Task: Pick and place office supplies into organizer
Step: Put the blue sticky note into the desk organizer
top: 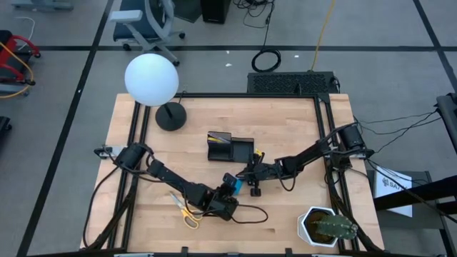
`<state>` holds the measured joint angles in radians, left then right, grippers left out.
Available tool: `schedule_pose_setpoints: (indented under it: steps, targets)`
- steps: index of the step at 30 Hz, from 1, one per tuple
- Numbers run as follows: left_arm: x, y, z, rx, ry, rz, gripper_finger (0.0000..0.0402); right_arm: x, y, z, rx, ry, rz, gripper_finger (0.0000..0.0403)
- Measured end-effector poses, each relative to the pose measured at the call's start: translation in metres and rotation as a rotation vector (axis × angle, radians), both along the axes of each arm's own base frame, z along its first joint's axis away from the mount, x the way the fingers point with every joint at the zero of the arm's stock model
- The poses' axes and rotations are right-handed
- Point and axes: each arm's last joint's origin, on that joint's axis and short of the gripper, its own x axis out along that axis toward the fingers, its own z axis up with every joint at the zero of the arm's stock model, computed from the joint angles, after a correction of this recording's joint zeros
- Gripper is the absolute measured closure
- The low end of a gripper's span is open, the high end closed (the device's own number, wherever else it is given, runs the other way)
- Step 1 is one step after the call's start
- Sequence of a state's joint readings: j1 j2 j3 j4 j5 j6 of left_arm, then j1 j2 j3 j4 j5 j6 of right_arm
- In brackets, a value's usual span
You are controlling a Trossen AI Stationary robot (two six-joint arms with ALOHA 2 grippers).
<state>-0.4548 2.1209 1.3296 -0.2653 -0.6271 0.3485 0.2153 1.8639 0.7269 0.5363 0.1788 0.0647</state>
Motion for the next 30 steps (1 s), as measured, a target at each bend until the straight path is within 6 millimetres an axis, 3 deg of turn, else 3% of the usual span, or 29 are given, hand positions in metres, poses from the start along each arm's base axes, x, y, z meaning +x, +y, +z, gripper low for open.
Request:
schedule_pose_setpoints:
  steps: [15,30]
  targets:
    - [-0.012,-0.018,0.012,0.189,-0.074,0.018,0.0394,-0.014,-0.002,0.052,-0.014,-0.041,0.017,0.0298]
    - [0.001,-0.001,0.023,0.392,-0.162,0.099,0.0395,-0.051,-0.019,0.136,-0.227,-0.24,-0.182,0.0298]
